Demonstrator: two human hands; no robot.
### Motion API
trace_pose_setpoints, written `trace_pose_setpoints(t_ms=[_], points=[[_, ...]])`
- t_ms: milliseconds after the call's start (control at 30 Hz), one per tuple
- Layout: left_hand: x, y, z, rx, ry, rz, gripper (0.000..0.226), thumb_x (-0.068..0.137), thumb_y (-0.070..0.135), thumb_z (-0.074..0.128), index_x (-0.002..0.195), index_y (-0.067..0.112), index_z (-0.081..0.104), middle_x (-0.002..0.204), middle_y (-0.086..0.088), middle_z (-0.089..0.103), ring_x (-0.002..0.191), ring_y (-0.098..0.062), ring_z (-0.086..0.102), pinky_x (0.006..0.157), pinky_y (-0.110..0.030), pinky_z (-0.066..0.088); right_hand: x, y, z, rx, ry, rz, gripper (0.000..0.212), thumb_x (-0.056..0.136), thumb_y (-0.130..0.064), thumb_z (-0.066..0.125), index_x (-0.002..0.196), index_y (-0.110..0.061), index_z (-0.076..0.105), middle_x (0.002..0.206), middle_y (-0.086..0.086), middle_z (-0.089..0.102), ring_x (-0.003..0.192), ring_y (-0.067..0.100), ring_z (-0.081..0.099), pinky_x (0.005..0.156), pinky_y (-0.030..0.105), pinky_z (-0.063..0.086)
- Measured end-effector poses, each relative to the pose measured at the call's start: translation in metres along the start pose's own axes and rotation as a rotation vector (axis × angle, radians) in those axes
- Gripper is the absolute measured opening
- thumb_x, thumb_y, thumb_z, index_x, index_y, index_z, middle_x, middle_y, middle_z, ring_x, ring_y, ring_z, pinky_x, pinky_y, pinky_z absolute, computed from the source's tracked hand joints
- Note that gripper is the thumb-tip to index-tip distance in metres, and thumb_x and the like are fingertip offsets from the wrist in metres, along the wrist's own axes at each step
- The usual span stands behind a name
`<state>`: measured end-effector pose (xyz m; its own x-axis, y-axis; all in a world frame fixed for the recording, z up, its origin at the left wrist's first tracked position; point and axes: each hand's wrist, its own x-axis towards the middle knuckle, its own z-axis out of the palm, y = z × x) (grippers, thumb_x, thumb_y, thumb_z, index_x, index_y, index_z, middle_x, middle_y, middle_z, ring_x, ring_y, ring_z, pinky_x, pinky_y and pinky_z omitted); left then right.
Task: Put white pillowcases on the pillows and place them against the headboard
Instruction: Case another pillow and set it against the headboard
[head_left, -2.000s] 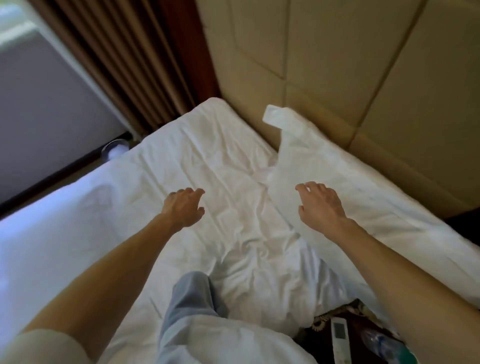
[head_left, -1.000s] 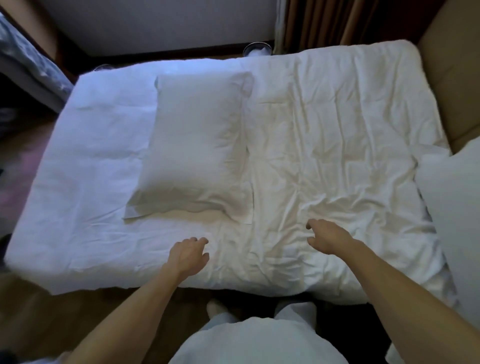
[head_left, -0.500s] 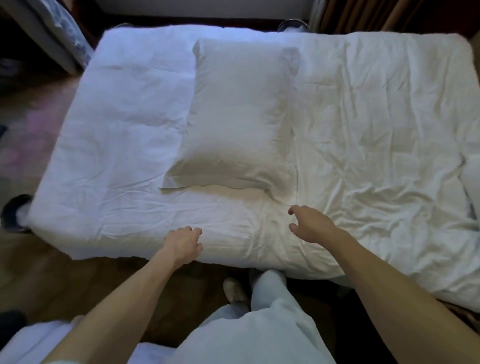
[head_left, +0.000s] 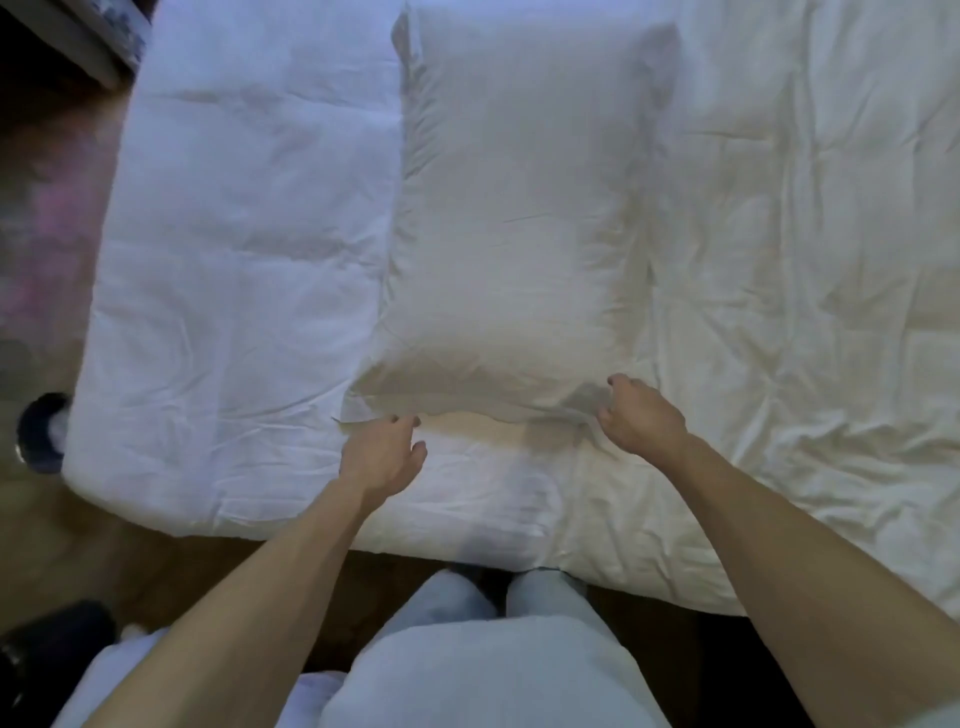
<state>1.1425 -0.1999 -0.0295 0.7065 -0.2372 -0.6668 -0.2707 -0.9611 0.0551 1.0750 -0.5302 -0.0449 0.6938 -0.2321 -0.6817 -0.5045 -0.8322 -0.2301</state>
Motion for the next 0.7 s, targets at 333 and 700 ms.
trace_pose_setpoints(t_ms=[333, 700], points=[[0.128, -0.002, -0.066, -0.327, 0.129, -0.028, 0.068, 0.093, 0.05, 0.053, 0.145, 0.014, 0.028, 0.148, -0.013, 0.031, 0.132, -0.037, 0.039, 0.1, -0.052, 0.042, 0.091, -0.037, -0.019, 0.29, -0.003, 0.341, 0.054, 0.098, -0.044, 0.039, 0.131, -0.001, 0.04, 0.136, 0.024, 0.048, 0.12, 0.041, 0.05, 0.095, 0.046, 0.04], [0.209, 0.014, -0.062, -0.672, -0.145, -0.249, 0.12, 0.068, 0.091, 0.046, 0.152, 0.035, -0.018, 0.162, -0.019, 0.001, 0.149, -0.04, 0.011, 0.121, -0.052, 0.016, 0.162, -0.04, -0.031, 0.964, 0.038, 0.708, 0.132, 0.052, -0.089, 0.063, 0.15, -0.009, 0.023, 0.151, 0.013, 0.037, 0.134, 0.035, 0.041, 0.112, 0.048, 0.035]])
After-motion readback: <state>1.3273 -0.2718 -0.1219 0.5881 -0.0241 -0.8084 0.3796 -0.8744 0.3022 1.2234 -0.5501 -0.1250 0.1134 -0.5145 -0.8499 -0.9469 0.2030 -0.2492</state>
